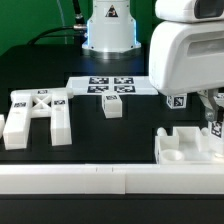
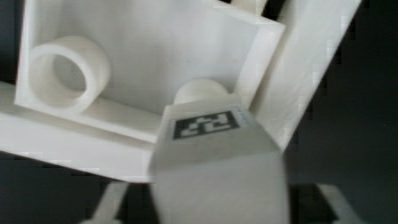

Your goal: Assemble chair

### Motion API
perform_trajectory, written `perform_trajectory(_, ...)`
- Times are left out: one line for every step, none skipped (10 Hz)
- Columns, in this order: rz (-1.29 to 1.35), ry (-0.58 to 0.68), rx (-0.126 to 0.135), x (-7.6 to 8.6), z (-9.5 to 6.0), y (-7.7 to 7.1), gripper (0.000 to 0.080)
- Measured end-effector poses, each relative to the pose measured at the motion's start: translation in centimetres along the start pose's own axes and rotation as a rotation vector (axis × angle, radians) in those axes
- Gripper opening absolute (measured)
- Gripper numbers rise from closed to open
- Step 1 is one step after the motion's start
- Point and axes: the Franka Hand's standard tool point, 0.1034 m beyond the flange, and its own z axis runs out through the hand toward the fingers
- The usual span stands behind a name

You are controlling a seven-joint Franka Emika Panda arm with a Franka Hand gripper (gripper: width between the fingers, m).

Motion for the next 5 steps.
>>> perform_trajectory(0.010, 0.000, 0.000, 0.00, 0.00, 0.00, 0.0289)
perform_trajectory(0.044, 0.000, 0.000, 0.00, 0.01, 0.00, 0.0289)
perform_trajectory(0.065, 0.000, 0.000, 0.00, 0.02, 0.00, 0.0289)
perform_trajectory(0.188, -0.001, 0.004, 0.08, 0.07, -0.08, 0.0289)
perform_trajectory(0.329, 0.000, 0.004, 0.19, 0.09, -0.13, 0.0289)
